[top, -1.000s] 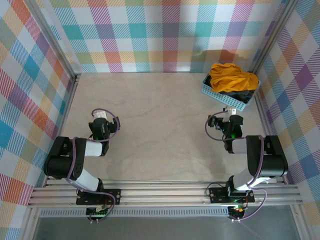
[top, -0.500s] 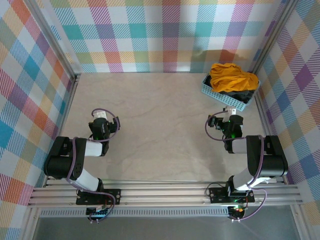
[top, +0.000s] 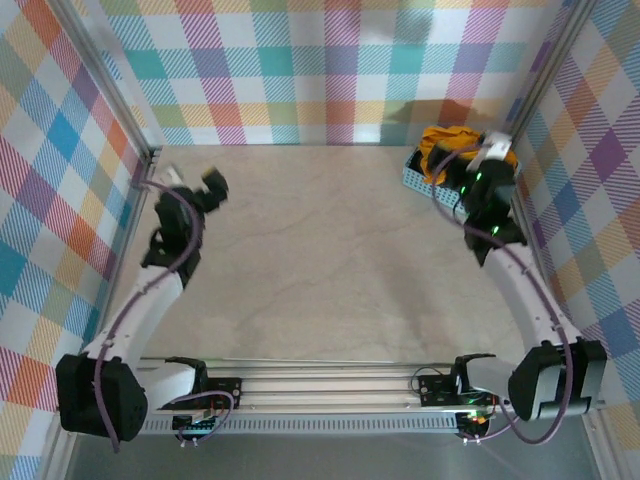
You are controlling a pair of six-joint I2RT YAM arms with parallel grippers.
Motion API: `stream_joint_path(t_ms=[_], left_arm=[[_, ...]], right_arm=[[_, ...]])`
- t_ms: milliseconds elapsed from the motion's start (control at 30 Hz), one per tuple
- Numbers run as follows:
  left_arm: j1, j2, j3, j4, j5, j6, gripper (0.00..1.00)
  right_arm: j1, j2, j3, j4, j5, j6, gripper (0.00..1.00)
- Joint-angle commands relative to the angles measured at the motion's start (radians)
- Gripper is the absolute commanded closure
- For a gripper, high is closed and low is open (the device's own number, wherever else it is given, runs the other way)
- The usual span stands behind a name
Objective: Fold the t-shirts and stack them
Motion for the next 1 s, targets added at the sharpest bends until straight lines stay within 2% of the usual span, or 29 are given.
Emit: stream_joint_path(t_ms=[0,33,100,167,233,367,500,567,600,667,767,800,967], left_arm=[[0.054,0.071,0.183,-0.351,0.278,-0.296,0.00],[0.032,0.114,0.253,-0.369,0.339,-0.296,0.00],[-0.023,0.187,0.373,-0.442,0.427,-0.282,0.00],[-0.079,0.243,0.478,-0.490,0.490,-0.259,0.00],[-0.125,0.264,0.535,-0.536,0.500,-0.243,0.00],[-0.180,0.241,0.531,-0.568,0.497,-0.236,0.01],[-0.195,0.184,0.457,-0.563,0.477,-0.248,0.01],[-0.198,0.155,0.419,-0.563,0.474,-0.252,0.02],[-0.197,0.144,0.405,-0.560,0.473,-0.254,0.02],[-0.199,0.119,0.380,-0.559,0.469,-0.255,0.03],[-0.199,0.094,0.360,-0.558,0.462,-0.254,0.06],[-0.199,0.087,0.354,-0.560,0.459,-0.254,0.07],[-0.200,0.072,0.327,-0.555,0.452,-0.251,0.08]], right_arm=[[-0.069,0.225,0.297,-0.474,-0.016,0.288,0.07],[-0.085,0.320,0.430,-0.582,-0.007,0.343,0.12],[-0.110,0.463,0.590,-0.656,-0.040,0.407,0.20],[-0.131,0.588,0.708,-0.685,-0.051,0.470,0.21],[-0.153,0.685,0.803,-0.688,-0.081,0.515,0.20],[-0.180,0.862,0.971,-0.779,-0.135,0.615,0.23],[-0.182,0.930,0.983,-0.730,-0.158,0.614,0.30],[-0.186,0.964,1.012,-0.734,-0.182,0.599,0.37],[-0.187,0.974,1.022,-0.740,-0.182,0.593,0.41],[-0.192,0.982,1.018,-0.719,-0.179,0.575,0.54],[-0.193,0.951,0.973,-0.630,-0.204,0.516,0.93],[-0.192,0.925,0.947,-0.599,-0.209,0.502,1.00],[-0.116,0.678,0.711,-0.365,-0.102,0.372,1.00]])
